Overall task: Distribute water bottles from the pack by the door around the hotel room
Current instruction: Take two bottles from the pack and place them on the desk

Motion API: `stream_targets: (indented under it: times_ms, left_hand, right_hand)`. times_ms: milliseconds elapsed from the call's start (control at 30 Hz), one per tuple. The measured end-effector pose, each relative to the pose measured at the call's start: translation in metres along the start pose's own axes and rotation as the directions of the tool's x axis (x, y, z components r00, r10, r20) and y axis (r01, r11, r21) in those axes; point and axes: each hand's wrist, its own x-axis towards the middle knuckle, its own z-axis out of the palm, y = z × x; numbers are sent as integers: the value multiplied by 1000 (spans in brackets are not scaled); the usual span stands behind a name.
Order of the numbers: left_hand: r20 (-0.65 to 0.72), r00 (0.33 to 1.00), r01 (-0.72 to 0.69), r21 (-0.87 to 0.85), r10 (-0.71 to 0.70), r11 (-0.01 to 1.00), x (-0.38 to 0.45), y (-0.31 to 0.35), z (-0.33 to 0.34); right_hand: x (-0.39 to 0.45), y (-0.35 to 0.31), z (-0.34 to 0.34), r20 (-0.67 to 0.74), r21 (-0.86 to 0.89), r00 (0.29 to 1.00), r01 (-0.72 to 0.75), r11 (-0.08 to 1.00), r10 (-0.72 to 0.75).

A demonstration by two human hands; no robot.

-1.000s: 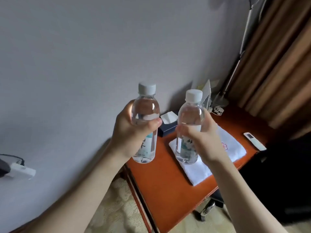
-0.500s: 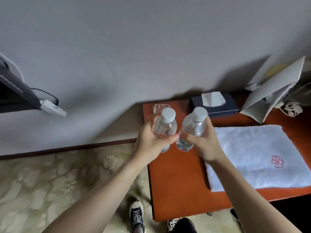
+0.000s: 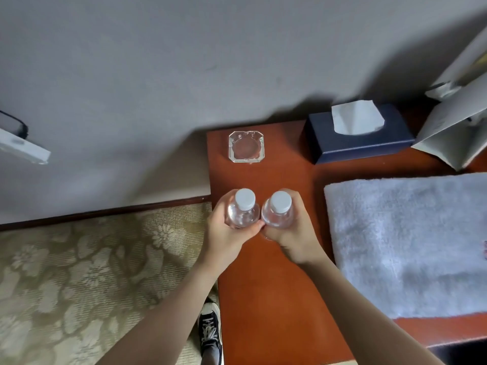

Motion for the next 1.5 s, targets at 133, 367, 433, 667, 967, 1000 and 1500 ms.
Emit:
stream_targets:
  times_ms: [133, 367, 433, 667, 967, 1000, 1500]
  left_hand:
    - [-14, 1000, -18, 19, 19, 1000, 3, -18, 1]
    - [37, 998, -56, 54, 54, 997, 3, -41, -8]
    - [78, 994, -82, 150, 70, 985, 4, -45, -11]
    - [222, 973, -40, 435, -64, 899, 13, -66, -26]
    - [99, 995, -58, 471, 13, 880, 85, -75, -17]
    - [86, 996, -64, 480, 26, 875, 92, -73, -16]
    - [51, 999, -38, 624, 8, 781, 133, -71, -17]
  right_hand:
    - [5, 13, 2, 20, -38, 999, 30, 999, -29]
    - [3, 23, 4, 61, -66, 998, -11, 998, 15]
    - [2, 27, 2, 86, -143, 995, -35, 989, 48]
    - [14, 53, -6, 19, -337, 987, -142, 931, 158]
    - [99, 48, -6, 39, -370, 987, -132, 920, 157]
    - [107, 48, -6, 46, -366, 986, -133, 921, 161]
    - [160, 55, -17, 234, -418, 935, -151, 896, 267]
